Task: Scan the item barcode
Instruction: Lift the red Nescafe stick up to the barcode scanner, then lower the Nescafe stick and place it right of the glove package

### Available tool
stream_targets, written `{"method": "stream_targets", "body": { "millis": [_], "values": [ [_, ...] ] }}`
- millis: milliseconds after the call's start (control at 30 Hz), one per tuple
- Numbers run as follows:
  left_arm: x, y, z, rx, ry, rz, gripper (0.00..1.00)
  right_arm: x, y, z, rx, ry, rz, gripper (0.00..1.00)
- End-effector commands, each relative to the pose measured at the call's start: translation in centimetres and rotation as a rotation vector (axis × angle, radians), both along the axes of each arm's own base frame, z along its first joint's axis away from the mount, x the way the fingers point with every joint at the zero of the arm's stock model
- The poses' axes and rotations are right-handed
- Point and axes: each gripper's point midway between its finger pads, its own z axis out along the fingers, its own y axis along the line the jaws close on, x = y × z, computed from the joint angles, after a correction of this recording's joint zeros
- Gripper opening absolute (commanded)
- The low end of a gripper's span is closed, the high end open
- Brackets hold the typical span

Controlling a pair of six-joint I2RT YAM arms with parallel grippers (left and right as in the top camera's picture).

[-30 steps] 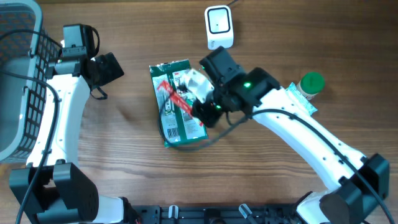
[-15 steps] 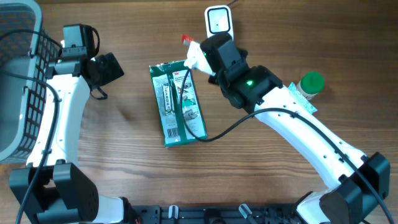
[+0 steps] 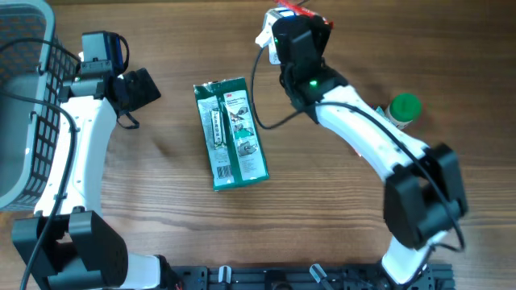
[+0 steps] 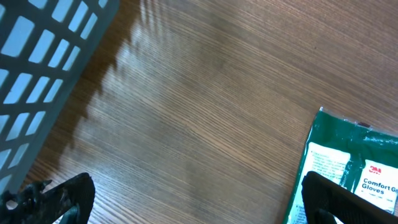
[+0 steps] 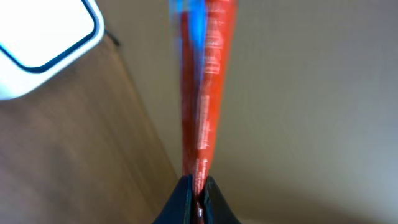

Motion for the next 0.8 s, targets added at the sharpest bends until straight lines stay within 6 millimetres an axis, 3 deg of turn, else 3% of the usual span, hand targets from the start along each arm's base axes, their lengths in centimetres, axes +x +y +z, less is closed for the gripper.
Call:
{"method": "stream_targets", "body": {
  "millis": [0, 267, 433, 633, 767],
  "values": [
    [0.2, 0.4, 0.7, 0.016, -0.015, -0.004, 1.0, 1.6, -1.0, -2.2, -0.009, -0.038, -0.075, 0.04],
    [0.2, 0.4, 0.7, 0.016, -0.015, -0.004, 1.0, 3.0, -0.7, -9.7, -0.045, 0.017, -0.097, 0.04],
    [0.2, 0.4, 0.7, 0.016, -0.015, -0.004, 1.0, 3.4, -0.7, -12.8, -0.051, 0.02, -0.113, 0.04],
    [0.2, 0.4, 0.7, 0.016, -0.015, -0.004, 1.0, 2.9, -0.5, -15.5, -0.087, 0.102, -0.085, 0.04],
    [0.2, 0.4, 0.7, 0.016, -0.015, -0.004, 1.0, 2.7, -0.7, -15.8, -0.141, 0.136, -0.075, 0.04]
  ]
}}
